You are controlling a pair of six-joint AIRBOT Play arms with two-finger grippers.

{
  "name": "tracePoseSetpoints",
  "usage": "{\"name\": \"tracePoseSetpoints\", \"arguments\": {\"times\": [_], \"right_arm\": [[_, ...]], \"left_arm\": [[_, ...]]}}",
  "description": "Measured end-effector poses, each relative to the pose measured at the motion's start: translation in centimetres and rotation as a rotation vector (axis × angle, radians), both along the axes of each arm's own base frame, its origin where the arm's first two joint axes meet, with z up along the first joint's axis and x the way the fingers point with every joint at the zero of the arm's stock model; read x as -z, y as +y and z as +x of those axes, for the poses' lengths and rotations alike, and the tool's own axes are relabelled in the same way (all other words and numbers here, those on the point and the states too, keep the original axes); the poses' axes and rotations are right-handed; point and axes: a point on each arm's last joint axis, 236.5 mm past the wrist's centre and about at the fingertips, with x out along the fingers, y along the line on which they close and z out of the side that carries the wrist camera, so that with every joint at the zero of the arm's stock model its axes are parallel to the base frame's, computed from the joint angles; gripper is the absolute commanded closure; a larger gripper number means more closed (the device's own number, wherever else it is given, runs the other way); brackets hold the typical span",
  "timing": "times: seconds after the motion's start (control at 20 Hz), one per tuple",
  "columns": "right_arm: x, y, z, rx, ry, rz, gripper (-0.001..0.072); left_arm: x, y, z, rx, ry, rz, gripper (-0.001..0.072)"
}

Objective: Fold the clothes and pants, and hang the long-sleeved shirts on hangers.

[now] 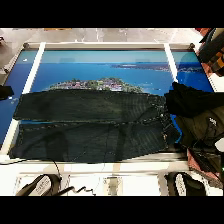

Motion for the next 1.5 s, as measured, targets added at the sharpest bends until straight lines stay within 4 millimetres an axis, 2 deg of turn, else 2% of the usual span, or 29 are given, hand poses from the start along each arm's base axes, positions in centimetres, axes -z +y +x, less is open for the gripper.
{"name": "tracePoseSetpoints", "arguments": {"times": [0.1,0.15,0.2,0.25,0.3,0.5,0.65,0.75,0.9,1.0,1.1,1.35,1.5], "right_arm": [[1.0,-0.6,0.6,0.063,0.003,0.006,0.025],[1.8,-0.7,0.8,0.085,0.022,0.018,0.025],[2.6,-0.8,0.9,0.101,0.045,0.034,0.0251],[3.5,-0.7,1.2,0.117,0.065,0.056,0.0251],[4.3,-0.5,1.5,0.13,0.083,0.083,0.0251],[7.0,-0.1,2.9,0.177,0.112,0.149,0.0264],[7.9,-0.4,4.4,0.211,0.076,0.164,0.0307],[8.0,-0.8,5.4,0.227,0.042,0.158,0.0387],[8.3,-1.4,6.4,0.251,-0.006,0.147,0.04],[8.7,-1.6,6.5,0.258,-0.02,0.138,0.0634],[8.8,-1.6,6.5,0.26,-0.024,0.135,0.0679],[7.5,-1.9,6.8,0.249,-0.071,0.109,0.0679],[6.5,-2.1,7.2,0.25,-0.11,0.097,0.068]], "left_arm": [[0.4,-0.1,0.1,0.006,0.01,-0.01,0.0671],[0.6,-0.2,0.0,0.009,0.018,-0.016,0.0557],[0.8,-0.4,0.0,0.013,0.025,-0.02,0.0383],[1.0,-0.5,-0.1,0.016,0.031,-0.026,0.0243],[1.1,-0.5,-0.1,0.017,0.036,-0.028,0.021],[1.4,-0.6,-0.2,0.022,0.048,-0.033,0.021],[2.1,0.4,-0.5,0.002,0.069,-0.03,0.0211],[3.1,1.7,-1.0,-0.034,0.097,-0.046,0.0211],[5.8,3.3,-2.3,-0.094,0.177,-0.113,0.0211],[8.0,3.9,-3.6,-0.122,0.257,-0.176,0.0211],[9.9,4.1,-5.3,-0.139,0.336,-0.237,0.0211],[12.1,5.1,-10.1,-0.252,0.472,-0.397,0.021],[13.3,6.0,-13.7,-0.348,0.532,-0.496,0.021]]}}
